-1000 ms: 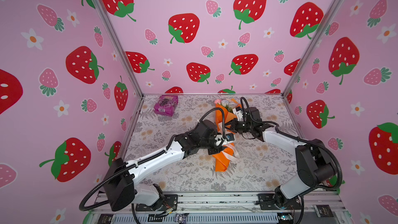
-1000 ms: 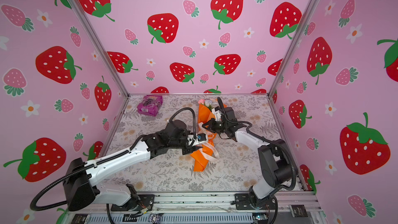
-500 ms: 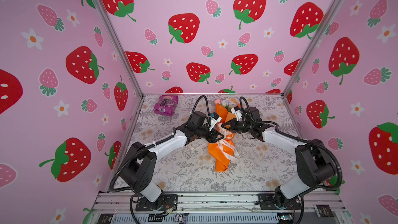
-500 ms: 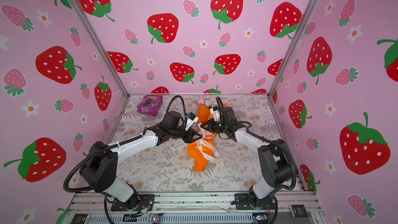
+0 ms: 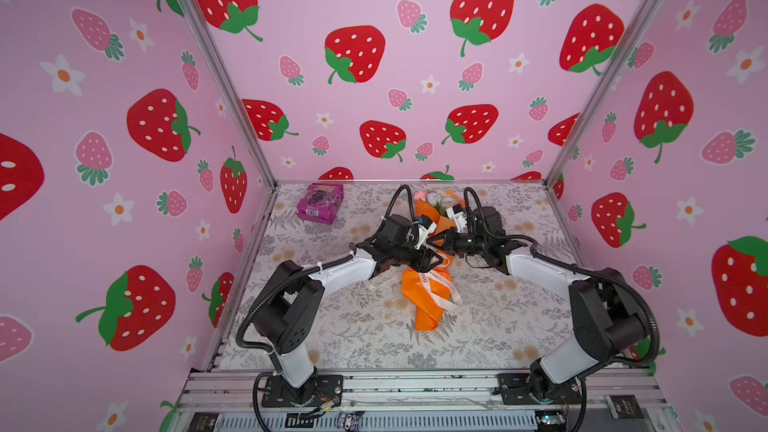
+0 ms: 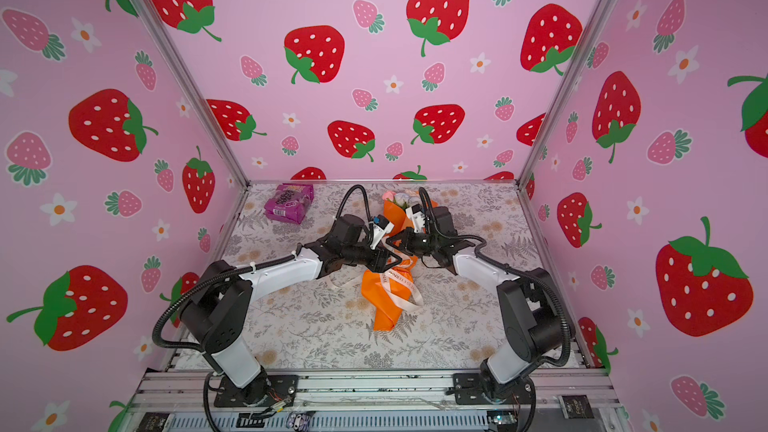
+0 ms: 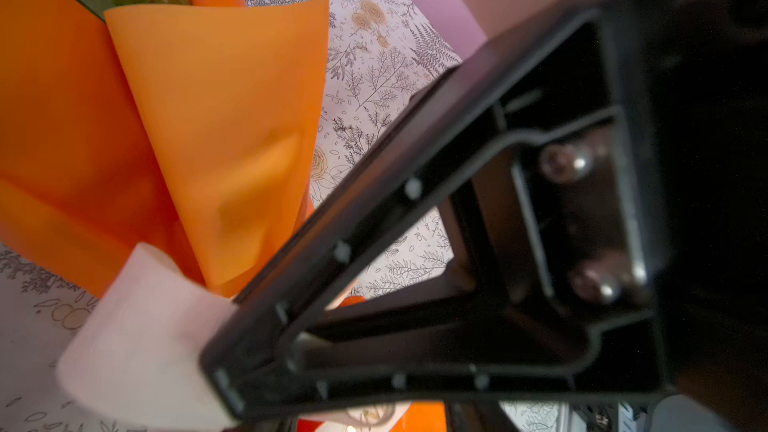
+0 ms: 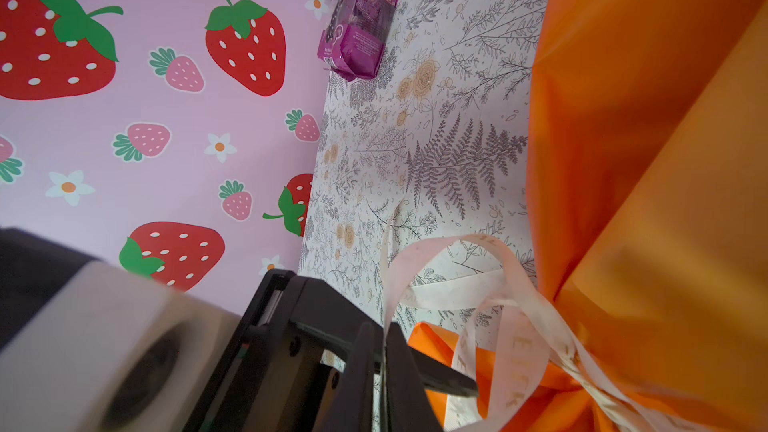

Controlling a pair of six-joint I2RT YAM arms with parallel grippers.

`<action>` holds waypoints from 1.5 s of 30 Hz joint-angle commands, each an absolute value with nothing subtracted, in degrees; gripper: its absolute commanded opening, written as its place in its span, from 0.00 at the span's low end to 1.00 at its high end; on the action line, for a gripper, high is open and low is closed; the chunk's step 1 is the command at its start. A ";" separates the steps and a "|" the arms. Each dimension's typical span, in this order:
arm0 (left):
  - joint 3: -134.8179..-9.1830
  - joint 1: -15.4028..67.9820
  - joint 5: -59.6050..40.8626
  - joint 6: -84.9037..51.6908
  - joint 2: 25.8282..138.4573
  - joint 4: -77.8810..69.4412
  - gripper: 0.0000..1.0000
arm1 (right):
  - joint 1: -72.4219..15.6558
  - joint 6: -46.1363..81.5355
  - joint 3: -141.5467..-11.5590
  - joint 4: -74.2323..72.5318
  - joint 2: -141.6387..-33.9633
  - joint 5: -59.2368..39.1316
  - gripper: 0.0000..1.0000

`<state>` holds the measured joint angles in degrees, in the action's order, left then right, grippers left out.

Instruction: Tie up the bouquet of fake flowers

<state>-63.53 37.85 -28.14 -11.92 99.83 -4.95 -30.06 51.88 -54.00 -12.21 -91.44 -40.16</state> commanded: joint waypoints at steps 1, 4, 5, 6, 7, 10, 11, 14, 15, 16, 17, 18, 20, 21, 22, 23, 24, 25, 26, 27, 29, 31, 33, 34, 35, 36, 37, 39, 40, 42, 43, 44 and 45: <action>-65.58 37.83 -24.02 -12.30 99.13 -6.91 0.34 | -30.50 52.66 -53.52 -13.42 -89.50 -40.46 0.14; -64.76 37.74 -23.60 -11.87 98.38 -7.64 0.19 | -30.48 51.06 -53.53 -11.37 -88.45 -39.42 0.19; -64.61 37.70 -23.55 -11.76 98.12 -7.49 0.14 | -30.50 50.51 -53.48 -10.66 -88.10 -39.24 0.23; -64.52 37.63 -23.47 -11.62 97.93 -7.18 0.10 | -30.41 49.81 -53.43 -9.62 -87.70 -38.77 0.26; -64.29 37.62 -23.33 -11.43 97.79 -6.90 0.07 | -30.22 49.22 -53.44 -8.37 -87.29 -38.18 0.31; -63.53 37.07 -23.16 -11.42 97.34 -5.68 0.01 | -29.30 47.02 -52.47 -3.97 -84.62 -34.79 0.41; -63.18 36.81 -23.45 -11.50 97.21 -5.39 0.00 | -29.04 46.27 -51.82 -2.81 -83.24 -33.26 0.42; -62.03 35.56 -24.14 -12.43 96.45 -5.15 0.00 | -28.83 41.75 -49.16 0.63 -79.53 -27.12 0.46; -61.72 35.19 -24.51 -12.73 96.27 -5.19 0.00 | -28.82 40.10 -48.14 2.05 -78.75 -25.40 0.46; -61.44 34.85 -25.00 -12.90 96.11 -5.19 0.00 | -28.83 38.68 -47.38 3.16 -78.42 -24.45 0.47; -61.22 34.56 -25.54 -13.14 95.98 -5.18 0.00 | -28.91 36.93 -46.67 4.39 -78.61 -24.53 0.47; -61.09 34.46 -25.98 -13.15 95.85 -5.01 0.01 | -28.85 35.16 -46.48 5.78 -79.23 -25.69 0.48; -61.01 34.28 -26.49 -13.10 95.74 -4.50 0.01 | -29.56 31.58 -46.69 7.87 -81.18 -28.43 0.48; -61.02 34.20 -26.54 -12.93 95.67 -4.30 0.01 | -30.27 29.83 -47.29 9.67 -82.11 -28.04 0.48; -61.06 34.14 -26.63 -13.00 95.63 -4.08 0.01 | -30.84 28.83 -47.61 10.81 -82.51 -26.61 0.48; -61.08 34.10 -26.71 -12.98 95.55 -3.82 0.01 | -31.67 27.42 -47.66 11.18 -82.82 -25.68 0.48; -61.06 34.06 -26.74 -13.08 95.54 -3.83 0.01 | -32.29 26.12 -47.72 11.32 -82.81 -25.01 0.49; -61.08 33.86 -26.80 -13.18 95.47 -3.72 0.01 | -33.03 25.08 -47.68 11.22 -82.50 -23.73 0.50; -61.04 33.83 -26.87 -13.46 95.58 -3.57 0.01 | -33.72 24.08 -47.68 11.23 -82.23 -22.41 0.50; -61.06 33.73 -26.90 -13.67 95.56 -3.45 0.01 | -34.29 22.92 -47.80 11.41 -82.02 -21.64 0.51; -61.00 33.49 -27.00 -14.18 95.71 -3.27 0.01 | -35.98 19.59 -48.14 11.97 -82.16 -20.30 0.51; -60.91 33.35 -26.99 -14.56 95.88 -3.26 0.01 | -37.72 16.10 -49.21 13.53 -83.08 -18.21 0.51; -60.87 33.15 -27.05 -14.97 96.06 -2.94 0.02 | -39.65 13.33 -50.57 15.72 -84.64 -15.71 0.51; -60.83 33.07 -27.07 -15.11 96.06 -2.83 0.02 | -40.50 11.96 -51.35 16.87 -85.41 -14.38 0.51; -60.69 32.97 -27.06 -15.25 95.98 -2.90 0.01 | -41.25 11.15 -51.92 17.66 -86.06 -12.89 0.54; -60.63 32.87 -27.07 -15.43 95.90 -2.97 0.02 | -41.73 10.59 -52.20 17.98 -86.50 -11.82 0.55; -60.45 32.78 -27.03 -15.54 95.82 -3.07 0.02 | -42.13 10.08 -52.28 18.18 -86.83 -10.66 0.55; -60.38 32.62 -27.11 -15.74 95.80 -3.08 0.02 | -42.52 10.12 -52.38 18.45 -87.14 -7.94 0.53; -60.33 32.51 -27.23 -15.78 95.80 -3.08 0.01 | -42.54 9.98 -52.34 18.46 -87.26 -7.58 0.51; -60.23 32.37 -27.26 -15.90 95.79 -3.11 0.02 | -42.54 9.96 -52.21 18.28 -87.19 -6.87 0.42; -60.28 32.34 -27.29 -15.95 95.87 -3.16 0.02 | -42.54 10.31 -52.21 18.28 -87.13 -6.40 0.36; -60.28 32.26 -27.41 -16.07 95.95 -3.19 0.02 | -42.57 10.75 -52.29 18.35 -86.98 -6.00 0.31; -60.29 32.26 -27.62 -16.12 95.98 -3.21 0.02 | -42.60 11.04 -52.29 18.37 -86.63 -5.82 0.28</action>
